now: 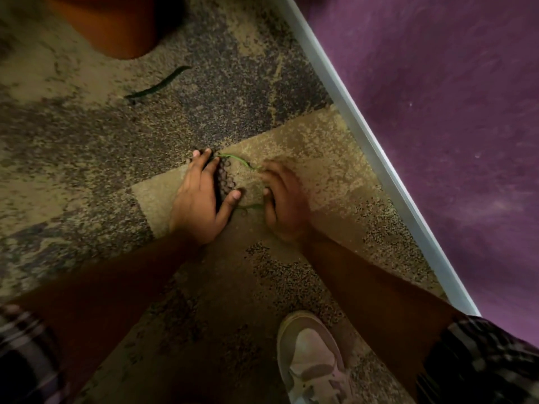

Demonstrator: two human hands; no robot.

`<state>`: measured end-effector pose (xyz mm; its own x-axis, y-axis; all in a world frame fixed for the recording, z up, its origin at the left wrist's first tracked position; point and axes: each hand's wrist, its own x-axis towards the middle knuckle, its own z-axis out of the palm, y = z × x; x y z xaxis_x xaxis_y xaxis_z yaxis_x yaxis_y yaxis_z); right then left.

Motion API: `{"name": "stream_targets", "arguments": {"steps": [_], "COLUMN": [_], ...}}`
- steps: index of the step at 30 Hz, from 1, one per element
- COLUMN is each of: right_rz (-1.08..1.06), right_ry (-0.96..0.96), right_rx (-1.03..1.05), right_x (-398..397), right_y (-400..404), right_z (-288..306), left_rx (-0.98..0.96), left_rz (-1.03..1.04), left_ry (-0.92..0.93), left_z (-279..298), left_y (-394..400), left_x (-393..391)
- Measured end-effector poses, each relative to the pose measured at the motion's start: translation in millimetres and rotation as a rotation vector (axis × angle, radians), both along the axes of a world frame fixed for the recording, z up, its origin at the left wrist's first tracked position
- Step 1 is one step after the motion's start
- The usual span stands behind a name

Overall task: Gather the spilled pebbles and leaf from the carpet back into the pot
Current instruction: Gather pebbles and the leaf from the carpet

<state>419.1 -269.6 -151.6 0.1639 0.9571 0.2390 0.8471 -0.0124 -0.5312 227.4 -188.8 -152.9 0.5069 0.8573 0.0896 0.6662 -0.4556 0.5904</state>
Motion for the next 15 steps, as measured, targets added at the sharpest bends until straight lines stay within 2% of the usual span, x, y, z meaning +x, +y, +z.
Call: {"name": "stream_targets", "arguments": {"steps": [3,5,7,11,13,15], "right_rz": [-0.304,-0.396,-0.261,0.013,0.122,0.163], "right_ry": [-0.078,-0.157,-0.229,-0.211,-0.090,0.131], "right_rx": [0.005,-0.147,-0.254,-0.248,-0.215,-0.116], "right_x": [7,11,4,-34,-51,-60], "right_y": [16,21,23,31,37,45], "right_z": [1,-3,-9,-12,-7,0], "left_rx": [-0.079,-0.111,-0.119,-0.118,-0.101,-0.081], "left_rz": [0.003,-0.023,-0.051,-0.090,-0.102,-0.139], "left_ry": [-0.084,-0.117,-0.152,-0.168,-0.142,-0.074], "left_z": [1,2,3,3,3,3], "left_y": [5,9,10,11,15,21], "left_x": [-7,-11,-16,-25,-35,-51]}}
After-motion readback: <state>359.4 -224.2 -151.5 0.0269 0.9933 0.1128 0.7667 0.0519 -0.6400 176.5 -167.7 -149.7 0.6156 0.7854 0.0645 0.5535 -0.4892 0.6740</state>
